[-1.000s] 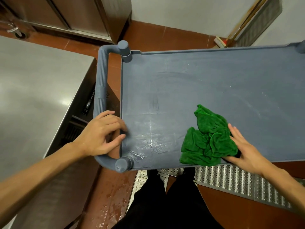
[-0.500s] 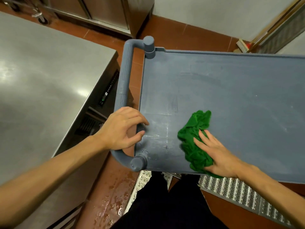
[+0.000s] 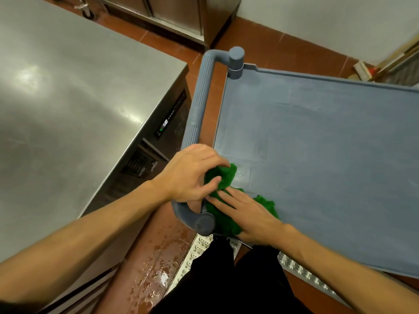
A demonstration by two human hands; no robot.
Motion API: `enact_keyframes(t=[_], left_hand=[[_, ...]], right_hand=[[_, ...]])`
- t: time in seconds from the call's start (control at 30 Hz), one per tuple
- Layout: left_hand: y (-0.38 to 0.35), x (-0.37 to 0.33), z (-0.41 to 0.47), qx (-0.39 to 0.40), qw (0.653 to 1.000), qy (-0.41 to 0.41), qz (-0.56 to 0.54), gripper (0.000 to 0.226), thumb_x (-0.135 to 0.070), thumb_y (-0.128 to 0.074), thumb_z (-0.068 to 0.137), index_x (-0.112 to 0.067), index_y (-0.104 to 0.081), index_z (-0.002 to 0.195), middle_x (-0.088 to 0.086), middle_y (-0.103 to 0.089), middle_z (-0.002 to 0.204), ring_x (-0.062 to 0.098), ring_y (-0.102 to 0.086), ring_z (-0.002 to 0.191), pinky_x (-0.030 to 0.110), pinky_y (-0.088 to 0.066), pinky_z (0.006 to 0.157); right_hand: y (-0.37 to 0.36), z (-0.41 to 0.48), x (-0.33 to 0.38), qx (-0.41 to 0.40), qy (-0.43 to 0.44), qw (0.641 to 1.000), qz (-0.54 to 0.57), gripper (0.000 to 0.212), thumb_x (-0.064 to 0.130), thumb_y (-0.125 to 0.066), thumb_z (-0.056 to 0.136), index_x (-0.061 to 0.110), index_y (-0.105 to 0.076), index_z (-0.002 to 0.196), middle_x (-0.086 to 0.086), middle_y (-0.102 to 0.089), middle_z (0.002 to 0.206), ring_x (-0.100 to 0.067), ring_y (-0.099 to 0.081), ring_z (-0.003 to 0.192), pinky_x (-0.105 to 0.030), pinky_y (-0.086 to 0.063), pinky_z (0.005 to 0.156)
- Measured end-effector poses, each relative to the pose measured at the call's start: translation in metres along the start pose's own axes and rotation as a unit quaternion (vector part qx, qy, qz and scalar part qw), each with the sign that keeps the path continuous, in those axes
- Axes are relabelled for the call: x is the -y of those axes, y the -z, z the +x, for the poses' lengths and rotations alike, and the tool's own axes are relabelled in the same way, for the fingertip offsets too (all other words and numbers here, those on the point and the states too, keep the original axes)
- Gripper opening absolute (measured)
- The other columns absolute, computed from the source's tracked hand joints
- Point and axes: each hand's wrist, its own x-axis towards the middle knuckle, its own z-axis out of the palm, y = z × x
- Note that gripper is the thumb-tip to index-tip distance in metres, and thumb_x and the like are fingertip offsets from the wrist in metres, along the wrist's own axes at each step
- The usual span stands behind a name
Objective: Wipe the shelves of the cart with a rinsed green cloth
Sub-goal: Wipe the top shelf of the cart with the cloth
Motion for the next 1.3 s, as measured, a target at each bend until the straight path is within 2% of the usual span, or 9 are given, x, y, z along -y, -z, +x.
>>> enact_keyframes(t=[0.13, 0.2, 0.4, 0.53, 0.6, 0.73, 0.9, 1.03, 1.3], left_hand=[[0.000, -0.001, 0.002, 0.014, 1.000, 0.010, 0.007, 0.036, -0.025, -0.060, 0.090, -0.015, -0.066, 0.124, -0.001, -0.068, 0.113, 0.022, -0.061, 0.111, 0.041, -0.046, 0.099], [-0.001, -0.001, 0.004, 0.022, 0.999, 0.016, 0.021, 0.037, -0.021, -0.058, 0.087, -0.015, -0.065, 0.124, -0.001, -0.068, 0.112, 0.022, -0.061, 0.110, 0.040, -0.046, 0.098], [-0.002, 0.000, 0.005, 0.030, 0.998, 0.021, 0.049, 0.034, -0.017, -0.051, 0.086, -0.017, -0.068, 0.115, -0.004, -0.069, 0.111, 0.020, -0.061, 0.110, 0.038, -0.046, 0.099], [-0.002, -0.001, 0.005, 0.030, 0.998, 0.027, 0.057, 0.032, -0.018, -0.050, 0.083, -0.019, -0.071, 0.106, -0.006, -0.069, 0.107, 0.019, -0.062, 0.108, 0.035, -0.045, 0.099], [-0.002, -0.002, 0.006, 0.038, 0.997, 0.032, 0.066, 0.033, -0.019, -0.049, 0.082, -0.019, -0.072, 0.106, -0.005, -0.069, 0.107, 0.020, -0.062, 0.107, 0.036, -0.045, 0.099], [-0.001, -0.003, 0.006, 0.051, 0.994, 0.039, 0.090, 0.036, -0.021, -0.047, 0.080, -0.018, -0.072, 0.106, -0.003, -0.070, 0.107, 0.022, -0.062, 0.105, 0.035, -0.044, 0.099], [-0.001, -0.003, 0.006, 0.065, 0.990, 0.045, 0.115, 0.033, -0.020, -0.051, 0.079, -0.019, -0.071, 0.104, -0.002, -0.069, 0.103, 0.024, -0.061, 0.102, 0.034, -0.042, 0.098], [0.000, -0.007, 0.007, 0.070, 0.988, 0.040, 0.135, 0.033, -0.022, -0.048, 0.080, -0.017, -0.072, 0.102, 0.000, -0.070, 0.100, 0.025, -0.061, 0.097, 0.035, -0.042, 0.094], [-0.003, -0.009, 0.007, 0.093, 0.978, 0.061, 0.176, 0.033, -0.020, -0.048, 0.081, -0.016, -0.072, 0.103, 0.002, -0.070, 0.101, 0.026, -0.062, 0.096, 0.040, -0.047, 0.094]], right_hand=[[-0.004, 0.006, 0.004, -0.027, -0.011, 0.999, 0.031, 0.089, 0.056, -0.063, 0.084, 0.027, -0.021, 0.157, 0.003, -0.032, 0.158, -0.023, -0.027, 0.145, -0.038, -0.025, 0.119], [-0.003, 0.006, 0.004, -0.035, -0.024, 0.998, 0.042, 0.082, 0.058, -0.062, 0.083, 0.032, -0.028, 0.154, 0.007, -0.035, 0.154, -0.021, -0.030, 0.144, -0.038, -0.026, 0.117], [0.003, -0.001, 0.007, -0.048, -0.030, 0.996, 0.070, 0.060, 0.037, -0.070, 0.082, 0.039, -0.045, 0.137, 0.019, -0.050, 0.134, -0.009, -0.041, 0.127, -0.029, -0.030, 0.104], [0.008, -0.007, 0.009, -0.046, -0.044, 0.994, 0.086, 0.057, 0.026, -0.071, 0.081, 0.043, -0.048, 0.131, 0.022, -0.055, 0.126, -0.004, -0.046, 0.122, -0.028, -0.032, 0.104], [0.010, -0.014, 0.008, -0.038, -0.055, 0.993, 0.095, 0.057, 0.018, -0.069, 0.080, 0.044, -0.050, 0.127, 0.024, -0.056, 0.123, -0.002, -0.046, 0.121, -0.029, -0.033, 0.103], [0.013, -0.036, 0.003, 0.004, -0.069, 0.993, 0.098, 0.072, 0.003, -0.061, 0.065, 0.043, -0.057, 0.123, 0.020, -0.055, 0.127, -0.004, -0.045, 0.122, -0.030, -0.029, 0.105], [0.026, -0.056, -0.001, 0.017, -0.068, 0.994, 0.089, 0.072, 0.000, -0.054, 0.063, 0.043, -0.061, 0.120, 0.015, -0.058, 0.131, -0.009, -0.049, 0.123, -0.033, -0.025, 0.112], [0.023, -0.087, -0.014, -0.006, -0.086, 0.991, 0.106, 0.075, 0.000, -0.050, 0.060, 0.044, -0.061, 0.120, 0.020, -0.057, 0.131, -0.005, -0.046, 0.128, -0.025, -0.021, 0.101], [0.016, -0.146, -0.047, -0.034, -0.113, 0.988, 0.100, 0.079, -0.004, -0.053, 0.059, 0.044, -0.064, 0.121, 0.023, -0.058, 0.134, -0.004, -0.042, 0.133, -0.023, -0.017, 0.096]])
